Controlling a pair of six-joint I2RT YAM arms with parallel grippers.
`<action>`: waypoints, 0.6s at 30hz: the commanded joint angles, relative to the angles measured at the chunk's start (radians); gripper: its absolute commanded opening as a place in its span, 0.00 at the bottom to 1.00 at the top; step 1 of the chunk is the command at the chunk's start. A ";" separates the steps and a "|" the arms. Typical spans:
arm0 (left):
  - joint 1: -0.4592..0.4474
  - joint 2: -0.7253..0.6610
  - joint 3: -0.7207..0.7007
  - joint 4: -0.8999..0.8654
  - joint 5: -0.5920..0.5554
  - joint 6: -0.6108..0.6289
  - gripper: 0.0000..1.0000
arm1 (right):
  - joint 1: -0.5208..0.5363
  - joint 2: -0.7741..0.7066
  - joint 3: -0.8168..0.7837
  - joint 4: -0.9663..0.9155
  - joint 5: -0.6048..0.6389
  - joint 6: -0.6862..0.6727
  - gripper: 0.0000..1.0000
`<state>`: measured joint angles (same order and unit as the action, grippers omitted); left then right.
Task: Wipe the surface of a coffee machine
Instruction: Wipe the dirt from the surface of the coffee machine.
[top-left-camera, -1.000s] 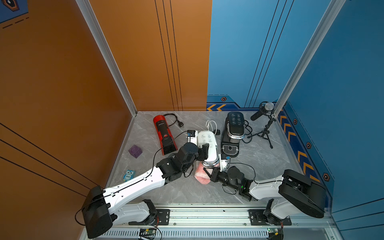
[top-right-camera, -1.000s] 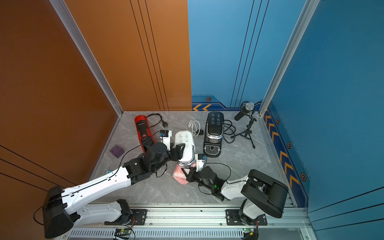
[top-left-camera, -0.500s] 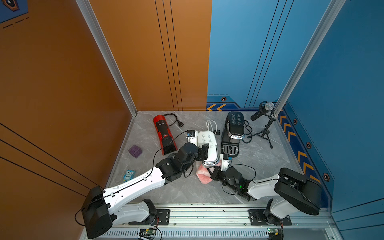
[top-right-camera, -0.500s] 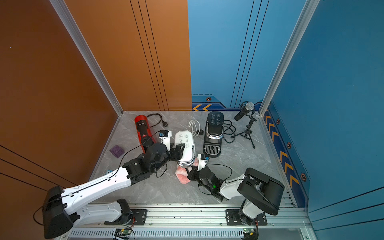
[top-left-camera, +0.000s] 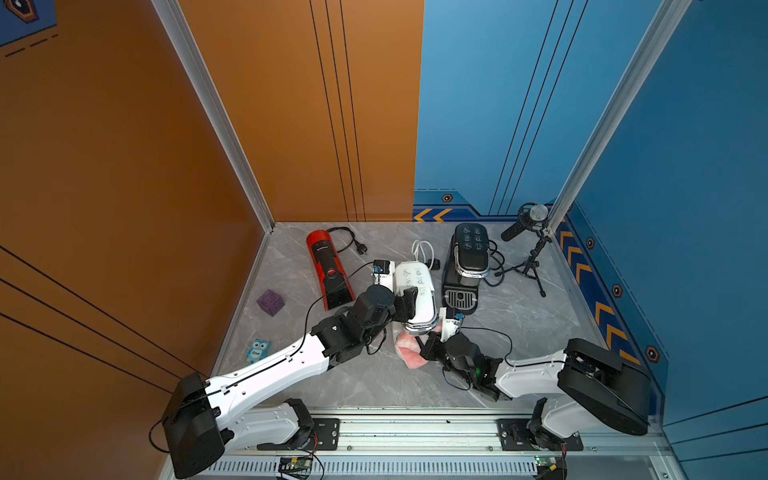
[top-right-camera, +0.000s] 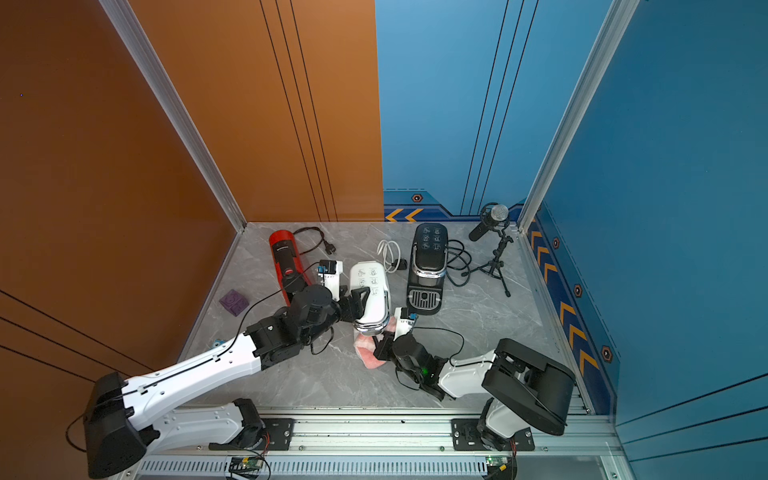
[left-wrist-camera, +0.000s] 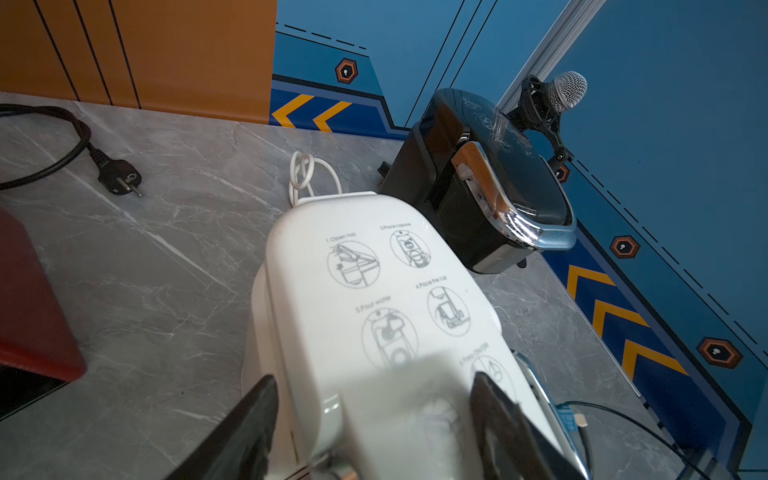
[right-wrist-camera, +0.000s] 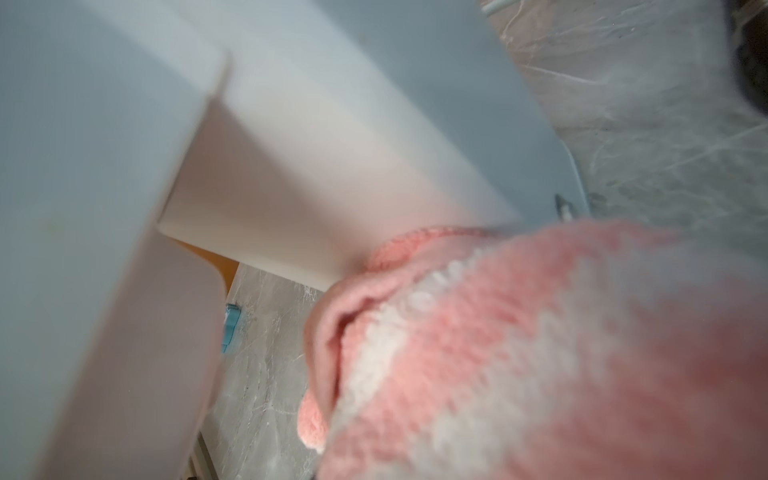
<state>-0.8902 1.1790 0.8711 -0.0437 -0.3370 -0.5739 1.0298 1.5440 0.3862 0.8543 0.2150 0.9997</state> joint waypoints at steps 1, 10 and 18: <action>0.010 0.053 -0.082 -0.302 0.024 0.037 0.73 | 0.019 0.068 0.050 0.092 0.041 0.026 0.00; 0.010 0.051 -0.093 -0.300 0.028 0.029 0.73 | 0.011 0.199 0.069 0.223 0.025 0.083 0.00; 0.010 0.051 -0.099 -0.295 0.029 0.032 0.73 | -0.094 0.124 0.006 0.213 0.029 0.062 0.00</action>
<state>-0.8883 1.1759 0.8574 -0.0216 -0.3363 -0.5777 1.0126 1.7145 0.4183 1.0336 0.1493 1.0637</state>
